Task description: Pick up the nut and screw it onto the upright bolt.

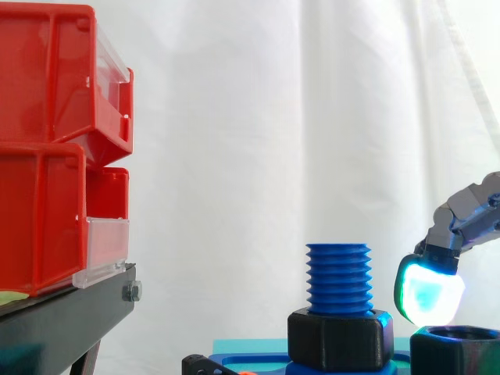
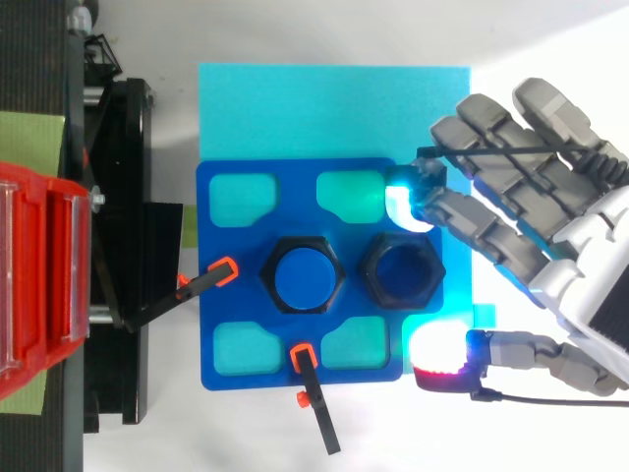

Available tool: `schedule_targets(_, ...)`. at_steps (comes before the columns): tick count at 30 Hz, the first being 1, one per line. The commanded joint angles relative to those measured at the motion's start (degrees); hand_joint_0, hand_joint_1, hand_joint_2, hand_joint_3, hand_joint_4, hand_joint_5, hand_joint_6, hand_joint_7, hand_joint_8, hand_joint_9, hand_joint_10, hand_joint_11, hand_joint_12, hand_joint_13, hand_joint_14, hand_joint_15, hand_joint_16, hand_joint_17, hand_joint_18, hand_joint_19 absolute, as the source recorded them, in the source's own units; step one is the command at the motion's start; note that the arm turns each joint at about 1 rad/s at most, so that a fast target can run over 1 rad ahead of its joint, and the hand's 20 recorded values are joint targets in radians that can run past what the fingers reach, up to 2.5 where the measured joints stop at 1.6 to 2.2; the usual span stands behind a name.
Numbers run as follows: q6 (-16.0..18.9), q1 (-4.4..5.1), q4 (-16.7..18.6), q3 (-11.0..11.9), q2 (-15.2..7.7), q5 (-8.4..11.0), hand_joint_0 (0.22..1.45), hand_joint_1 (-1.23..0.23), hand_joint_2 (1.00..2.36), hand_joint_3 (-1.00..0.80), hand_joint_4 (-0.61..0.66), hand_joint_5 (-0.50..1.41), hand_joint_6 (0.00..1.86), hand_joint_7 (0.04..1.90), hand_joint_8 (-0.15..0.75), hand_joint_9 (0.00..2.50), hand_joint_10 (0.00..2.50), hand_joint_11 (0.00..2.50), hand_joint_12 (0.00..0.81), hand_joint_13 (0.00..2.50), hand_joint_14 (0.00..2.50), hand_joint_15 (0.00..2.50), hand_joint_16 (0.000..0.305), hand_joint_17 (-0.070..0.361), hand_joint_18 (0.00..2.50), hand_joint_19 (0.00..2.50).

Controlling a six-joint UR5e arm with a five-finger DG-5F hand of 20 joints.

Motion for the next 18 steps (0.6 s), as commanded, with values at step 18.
schedule_targets(18, -4.7, -0.26, 2.15, 0.0, -0.2, 0.44, 0.34, -0.68, 1.0, -0.5, 0.22, -0.25, 0.5, 0.76, 0.312, 0.29, 0.0, 0.0, 0.442, 0.25, 0.0, 0.0, 0.061, 0.136, 0.06, 0.0)
